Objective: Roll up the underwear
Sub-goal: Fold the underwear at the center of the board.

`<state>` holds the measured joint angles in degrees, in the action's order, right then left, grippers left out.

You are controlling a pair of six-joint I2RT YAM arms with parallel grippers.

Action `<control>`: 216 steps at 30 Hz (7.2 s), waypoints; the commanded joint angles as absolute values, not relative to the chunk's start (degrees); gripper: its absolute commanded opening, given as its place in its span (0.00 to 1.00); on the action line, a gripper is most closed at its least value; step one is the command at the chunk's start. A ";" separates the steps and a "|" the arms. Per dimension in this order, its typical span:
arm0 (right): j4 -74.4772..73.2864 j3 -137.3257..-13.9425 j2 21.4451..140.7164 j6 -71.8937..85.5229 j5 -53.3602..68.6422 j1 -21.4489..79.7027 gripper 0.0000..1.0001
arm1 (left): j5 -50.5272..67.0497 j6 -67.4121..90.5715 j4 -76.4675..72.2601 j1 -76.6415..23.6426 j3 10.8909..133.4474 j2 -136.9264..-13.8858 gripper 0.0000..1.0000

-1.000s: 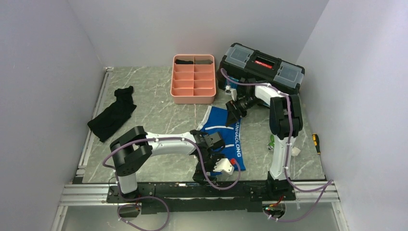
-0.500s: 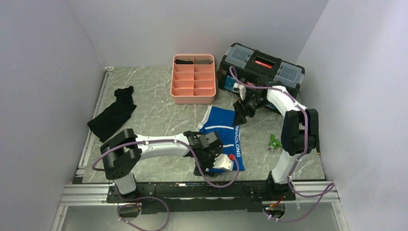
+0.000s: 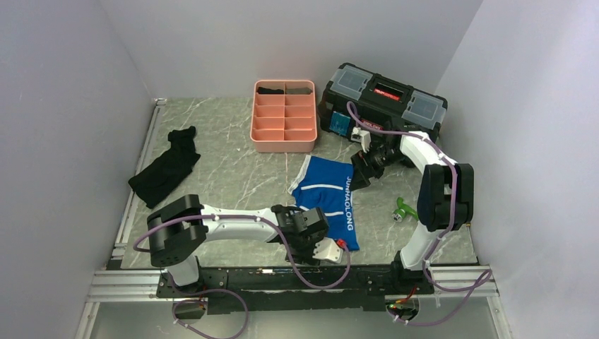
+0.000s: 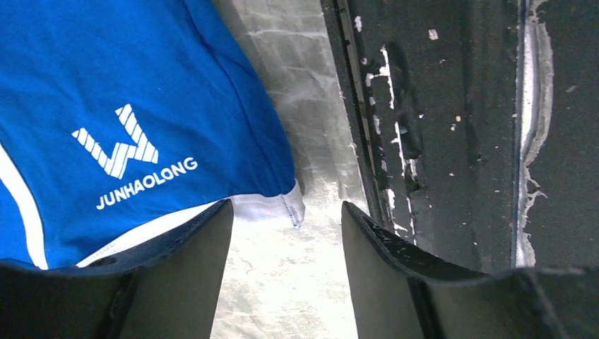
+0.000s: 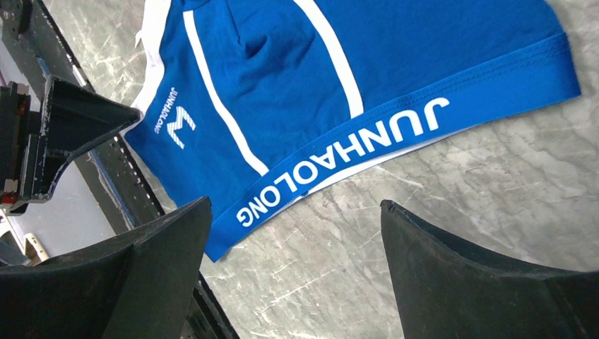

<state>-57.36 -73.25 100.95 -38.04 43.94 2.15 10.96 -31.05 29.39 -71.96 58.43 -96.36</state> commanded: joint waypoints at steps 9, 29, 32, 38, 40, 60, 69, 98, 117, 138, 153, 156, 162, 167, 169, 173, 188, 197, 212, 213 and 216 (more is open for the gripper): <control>-57.16 -69.53 97.33 -40.35 44.74 1.24 0.91 | 7.28 -29.56 26.46 -72.99 58.36 -98.12 0.44; -63.46 -62.41 85.58 -50.35 44.73 -3.95 0.91 | 23.94 -31.44 36.90 -68.18 64.52 -99.89 0.03; -65.62 -59.69 81.45 -54.20 44.50 -4.39 0.91 | 29.01 -31.47 38.35 -63.91 65.77 -100.90 0.00; -67.66 -54.06 72.00 -60.80 41.98 -4.27 0.89 | 40.39 -32.55 43.82 -55.02 70.85 -104.74 0.00; -67.89 -52.65 70.00 -62.24 41.67 -4.15 0.88 | 44.50 -33.05 45.90 -51.64 73.25 -106.87 0.00; -55.23 -42.45 62.46 -50.26 34.83 21.17 0.82 | 58.91 -34.02 55.52 -40.77 85.88 -121.84 0.00; -53.04 -41.68 63.19 -47.33 31.03 28.70 0.82 | 59.36 -34.25 56.33 -40.48 86.58 -122.70 0.00; -46.99 -40.05 70.30 -39.49 19.44 40.02 0.51 | 62.55 -35.65 59.30 -39.20 87.89 -124.24 0.00; -59.53 -50.32 72.00 -44.69 27.55 40.05 0.00 | 63.38 -46.25 73.97 -39.92 87.27 -117.19 0.00; -67.97 -64.57 77.39 -48.33 29.97 26.68 0.00 | 51.56 -40.29 76.95 -34.54 108.50 -119.96 0.00; -65.25 -79.49 100.86 -52.66 25.05 15.73 0.00 | 33.11 -29.85 59.64 -33.71 125.55 -133.77 0.00; -65.46 -82.11 105.10 -53.76 25.40 14.02 0.00 | 31.98 -28.25 54.52 -33.63 122.89 -132.90 0.00; -64.56 -84.46 110.39 -55.02 26.67 11.21 0.01 | 31.90 -25.34 46.07 -33.41 118.30 -131.01 0.00; -63.98 -85.76 113.68 -55.28 26.98 10.06 0.05 | 31.82 -25.37 47.20 -33.57 123.22 -134.76 0.00; -63.58 -86.22 114.47 -55.30 27.14 9.70 0.07 | 31.60 -25.33 46.65 -33.54 122.75 -135.22 0.00; -62.90 -87.50 116.09 -54.86 27.68 9.31 0.11 | 30.56 -25.15 44.44 -33.52 120.05 -134.38 0.00; -62.04 -88.89 118.46 -53.37 28.35 8.97 0.17 | 29.88 -25.21 43.98 -33.71 118.60 -135.15 0.02; -63.84 -88.04 116.86 -53.30 31.71 9.01 0.21 | 29.31 -26.41 44.38 -35.19 118.02 -134.88 0.11; -58.02 -83.19 110.51 -44.58 30.14 7.54 0.38 | 23.46 -23.84 39.77 -35.82 112.52 -128.25 0.53; -57.68 -82.76 109.67 -43.81 30.17 7.49 0.43 | 23.40 -23.63 39.72 -35.81 112.50 -127.89 0.56; -56.60 -81.91 108.01 -42.67 29.79 7.26 0.49 | 22.92 -23.23 39.32 -35.80 112.28 -127.09 0.60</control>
